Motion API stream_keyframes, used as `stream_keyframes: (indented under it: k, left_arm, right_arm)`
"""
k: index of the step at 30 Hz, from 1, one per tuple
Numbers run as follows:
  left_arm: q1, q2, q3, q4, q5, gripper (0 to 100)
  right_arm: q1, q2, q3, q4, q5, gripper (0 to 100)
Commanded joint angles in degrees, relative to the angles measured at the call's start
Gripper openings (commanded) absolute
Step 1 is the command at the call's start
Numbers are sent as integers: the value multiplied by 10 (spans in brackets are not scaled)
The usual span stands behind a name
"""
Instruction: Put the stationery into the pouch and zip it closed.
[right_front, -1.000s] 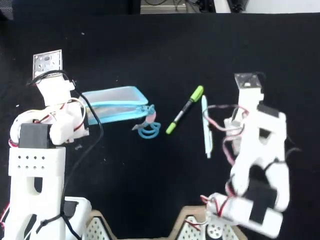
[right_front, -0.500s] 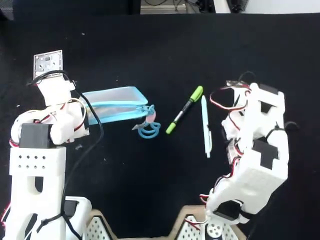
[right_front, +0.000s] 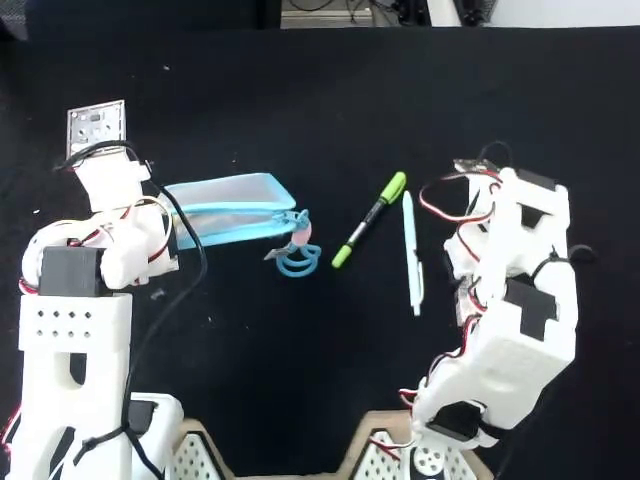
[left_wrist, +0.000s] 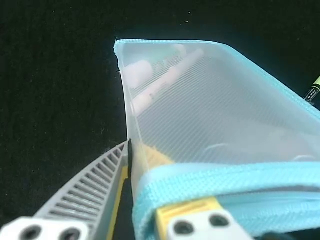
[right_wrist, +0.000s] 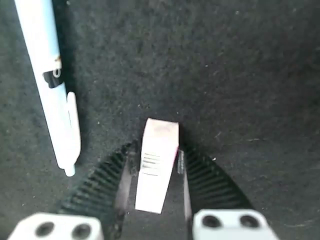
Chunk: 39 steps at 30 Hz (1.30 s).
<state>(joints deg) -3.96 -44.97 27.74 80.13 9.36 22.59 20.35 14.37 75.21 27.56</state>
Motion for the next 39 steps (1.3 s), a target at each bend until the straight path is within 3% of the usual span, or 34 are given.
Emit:
stream_keyframes:
  k: [1,2,8,18,23,26,31,39]
  left_arm:
    - [0,4,-1,-6,-5,32]
    - [0,4,-1,-6,-5,32]
    - [0,4,-1,-6,-5,32]
    - [0,4,-1,-6,-5,32]
    - [0,4,0,-6,-5,32]
    - [0,4,0,-6,-5,32]
    - [0,4,0,-6,-5,32]
    - [0,5,0,-6,-5,33]
  right_arm:
    - [-6,-8,5,-25,5,63]
    - [-4,-10,4,-25,5,5]
    - [5,-80,-6,0,4,10]
    - [-30,-374,-4,158,1,10]
    - [-58,-523,46,162,1,10]
    - [-125,-610,92,162,-20,10]
    - [-246,-749,120,123,-120,11]
    - [-510,-897,162,-46,-255,11]
